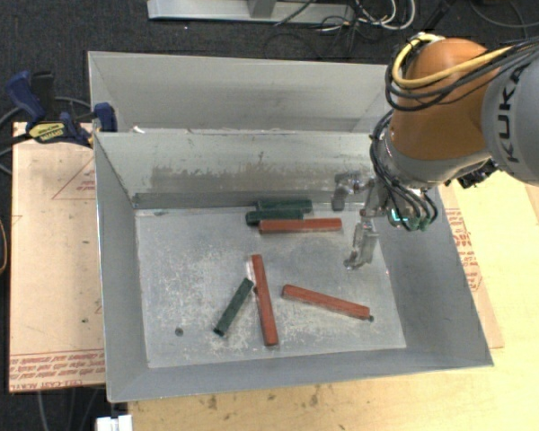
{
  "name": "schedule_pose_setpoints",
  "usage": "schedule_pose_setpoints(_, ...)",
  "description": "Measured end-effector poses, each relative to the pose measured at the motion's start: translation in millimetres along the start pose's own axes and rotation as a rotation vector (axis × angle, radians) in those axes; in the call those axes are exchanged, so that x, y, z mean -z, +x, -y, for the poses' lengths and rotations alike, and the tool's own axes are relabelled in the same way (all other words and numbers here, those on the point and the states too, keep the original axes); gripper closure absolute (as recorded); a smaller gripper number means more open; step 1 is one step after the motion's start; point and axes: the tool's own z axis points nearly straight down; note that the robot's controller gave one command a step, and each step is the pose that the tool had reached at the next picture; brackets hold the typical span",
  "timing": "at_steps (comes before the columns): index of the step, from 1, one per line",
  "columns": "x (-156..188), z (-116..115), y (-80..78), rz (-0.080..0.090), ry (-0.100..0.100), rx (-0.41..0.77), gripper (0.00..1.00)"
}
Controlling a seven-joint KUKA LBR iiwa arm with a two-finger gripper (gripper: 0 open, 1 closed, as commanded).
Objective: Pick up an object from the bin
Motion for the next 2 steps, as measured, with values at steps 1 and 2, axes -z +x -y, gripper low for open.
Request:
schedule_pose_setpoints(1, -146.2, 17.5, 27.4, -0.003, -0.001, 0.124, 0.0)
schedule_pose_setpoints(2, -111.4, 15.4, 64.7, 0.005, 0.0, 0.078, 0.0)
